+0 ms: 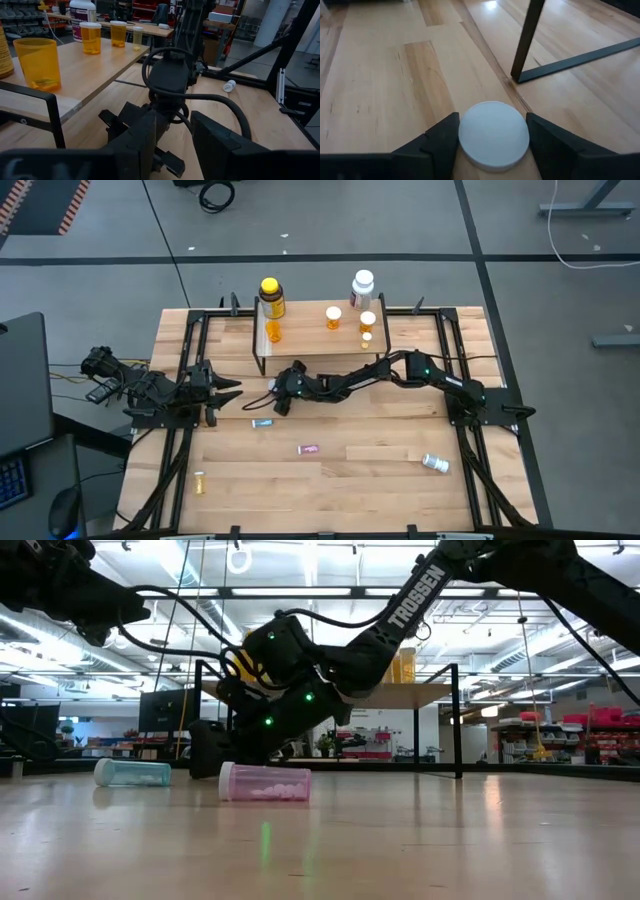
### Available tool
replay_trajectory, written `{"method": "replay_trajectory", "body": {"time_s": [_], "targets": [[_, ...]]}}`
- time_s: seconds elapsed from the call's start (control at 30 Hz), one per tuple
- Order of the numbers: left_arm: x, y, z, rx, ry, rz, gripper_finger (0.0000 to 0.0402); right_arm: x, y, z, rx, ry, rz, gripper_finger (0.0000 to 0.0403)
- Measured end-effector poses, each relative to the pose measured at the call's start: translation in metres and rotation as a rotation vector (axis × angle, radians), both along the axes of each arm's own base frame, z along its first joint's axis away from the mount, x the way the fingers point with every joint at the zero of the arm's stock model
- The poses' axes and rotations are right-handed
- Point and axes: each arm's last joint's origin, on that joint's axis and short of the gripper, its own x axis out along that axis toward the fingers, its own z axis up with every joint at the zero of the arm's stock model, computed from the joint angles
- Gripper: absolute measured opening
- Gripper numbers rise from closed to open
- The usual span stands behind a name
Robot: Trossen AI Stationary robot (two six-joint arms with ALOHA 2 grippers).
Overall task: Pick and place medicine bottles onto shelf by color
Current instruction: Put the lid into the large orange pill bottle on the shelf
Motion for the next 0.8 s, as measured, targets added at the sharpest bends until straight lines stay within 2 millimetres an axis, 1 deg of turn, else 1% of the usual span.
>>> {"method": "replay_trajectory", "body": {"time_s": [0.17, 0.27, 0.5, 0.73, 0.8], "targets": [[0.000, 0.000, 0.000, -0.004, -0.001, 0.000, 0.0130, 0.002, 0.000, 0.003, 0.001, 0.031, 0.002, 0.0222], [0.000, 0.000, 0.000, -0.009, -0.002, 0.001, 0.0130, 0.003, 0.001, 0.010, 0.005, 0.039, 0.008, 0.0228], [0.000, 0.000, 0.000, -0.010, -0.003, 0.001, 0.0130, -0.003, 0.006, 0.035, 0.041, 0.116, 0.024, 0.0229], [0.000, 0.000, 0.000, -0.011, -0.003, 0.001, 0.0130, -0.007, 0.017, 0.068, 0.060, 0.099, 0.039, 0.0229], [0.000, 0.000, 0.000, -0.011, -0.003, 0.000, 0.0130, -0.009, 0.021, 0.080, 0.066, 0.079, 0.053, 0.0229]]}}
